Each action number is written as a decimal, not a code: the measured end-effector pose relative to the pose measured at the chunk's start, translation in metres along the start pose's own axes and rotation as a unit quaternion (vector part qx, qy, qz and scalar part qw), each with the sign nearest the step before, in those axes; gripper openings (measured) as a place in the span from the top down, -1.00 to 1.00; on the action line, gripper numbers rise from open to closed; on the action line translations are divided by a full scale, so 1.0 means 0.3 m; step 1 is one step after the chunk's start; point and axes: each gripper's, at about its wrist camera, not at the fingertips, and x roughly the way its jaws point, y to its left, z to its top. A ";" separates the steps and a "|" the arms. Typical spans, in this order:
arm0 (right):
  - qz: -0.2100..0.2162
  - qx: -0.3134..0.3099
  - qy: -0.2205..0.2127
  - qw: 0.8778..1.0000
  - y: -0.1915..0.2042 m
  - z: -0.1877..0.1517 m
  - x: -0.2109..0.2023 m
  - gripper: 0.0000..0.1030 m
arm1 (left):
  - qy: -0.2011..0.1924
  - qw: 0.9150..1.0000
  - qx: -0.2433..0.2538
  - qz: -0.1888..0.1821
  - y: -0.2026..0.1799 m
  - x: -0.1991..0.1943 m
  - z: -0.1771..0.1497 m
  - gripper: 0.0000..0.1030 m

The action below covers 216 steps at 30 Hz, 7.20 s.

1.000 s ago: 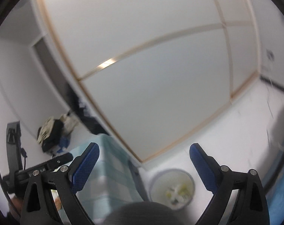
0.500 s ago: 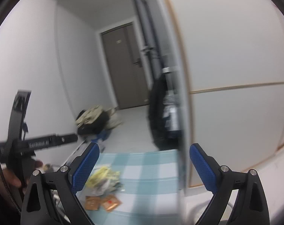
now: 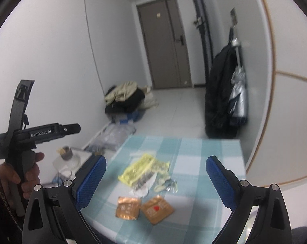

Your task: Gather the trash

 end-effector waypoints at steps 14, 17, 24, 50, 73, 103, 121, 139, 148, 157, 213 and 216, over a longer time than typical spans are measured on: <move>0.027 -0.084 0.129 0.988 0.016 -0.094 0.198 -0.92 | 0.025 0.999 -0.036 -0.005 0.094 0.043 -0.021 -0.60; 0.049 -0.128 0.174 0.975 0.024 -0.117 0.262 -0.91 | 0.028 0.999 -0.042 -0.003 0.107 0.047 -0.022 -0.60; 0.067 -0.190 0.263 0.944 0.044 -0.217 0.432 -0.86 | 0.032 0.998 -0.054 0.013 0.135 0.057 -0.027 -0.71; 0.066 -0.210 0.281 0.934 0.037 -0.296 0.524 -0.12 | 0.063 0.995 -0.069 0.027 0.147 0.117 -0.031 -0.71; 0.091 -0.142 0.264 0.950 0.002 -0.261 0.493 0.84 | 0.106 0.993 -0.010 0.041 0.092 0.183 -0.100 -0.71; 0.024 -0.176 0.286 0.942 -0.131 -0.288 0.517 -0.37 | 0.182 0.983 -0.018 0.030 0.093 0.258 -0.152 -0.71; 0.062 -0.127 0.274 0.951 -0.112 -0.271 0.518 0.93 | 0.189 0.981 -0.023 0.025 0.105 0.258 -0.159 -0.71; 0.074 -0.073 0.242 0.965 -0.079 -0.152 0.588 0.15 | 0.187 0.982 -0.024 0.018 0.117 0.261 -0.154 -0.71; 0.089 -0.034 0.256 0.962 -0.047 -0.139 0.696 0.15 | 0.201 0.979 -0.006 0.019 0.113 0.279 -0.179 -0.71; 0.057 -0.086 0.257 0.961 -0.009 -0.172 0.701 0.47 | 0.210 0.977 -0.005 0.025 0.118 0.294 -0.190 -0.71; 0.070 0.009 0.161 0.984 -0.243 -0.065 0.376 0.53 | 0.227 0.952 0.206 -0.023 -0.210 0.306 -0.368 0.55; 0.068 0.009 0.162 0.984 -0.247 -0.068 0.373 0.53 | 0.216 0.955 0.199 -0.027 -0.207 0.297 -0.352 0.73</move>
